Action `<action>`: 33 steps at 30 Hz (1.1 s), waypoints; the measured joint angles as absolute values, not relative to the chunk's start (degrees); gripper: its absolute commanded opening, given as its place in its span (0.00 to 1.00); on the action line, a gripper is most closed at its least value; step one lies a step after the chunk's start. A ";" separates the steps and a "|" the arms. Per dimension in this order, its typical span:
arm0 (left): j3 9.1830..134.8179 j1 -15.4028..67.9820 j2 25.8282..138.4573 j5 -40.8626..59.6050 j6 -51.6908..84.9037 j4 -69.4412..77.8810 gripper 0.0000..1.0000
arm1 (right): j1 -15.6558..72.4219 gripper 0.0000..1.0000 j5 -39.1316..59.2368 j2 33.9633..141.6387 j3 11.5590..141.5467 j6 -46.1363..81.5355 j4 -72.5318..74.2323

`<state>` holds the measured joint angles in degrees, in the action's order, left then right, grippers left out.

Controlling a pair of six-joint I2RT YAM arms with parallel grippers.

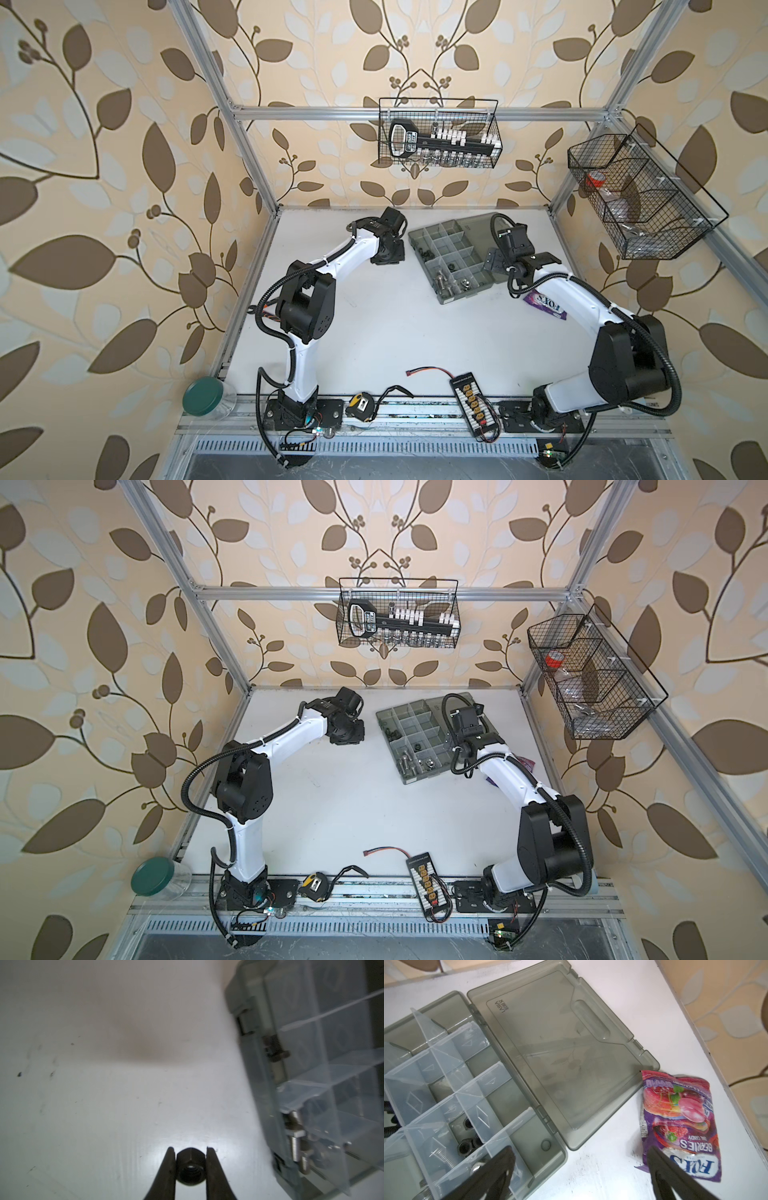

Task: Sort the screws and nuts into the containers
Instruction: 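Carry the silver nut to the box with the left gripper while the right draws back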

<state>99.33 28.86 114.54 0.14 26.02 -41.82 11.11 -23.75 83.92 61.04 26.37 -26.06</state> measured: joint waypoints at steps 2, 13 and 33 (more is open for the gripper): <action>103.26 30.68 115.72 1.28 26.06 -41.54 0.14 | 10.41 1.00 -23.44 82.24 60.20 26.81 -25.36; 120.20 38.39 129.01 5.21 26.02 -38.57 0.15 | 10.04 1.00 -22.20 79.20 58.15 27.05 -23.66; 129.29 40.91 138.52 8.56 25.85 -37.93 0.27 | 10.04 1.00 -20.43 77.52 57.80 27.18 -23.24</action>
<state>129.29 40.91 138.52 8.56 25.85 -37.93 10.04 -20.43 77.52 57.80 27.18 -23.24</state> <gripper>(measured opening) 0.241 0.995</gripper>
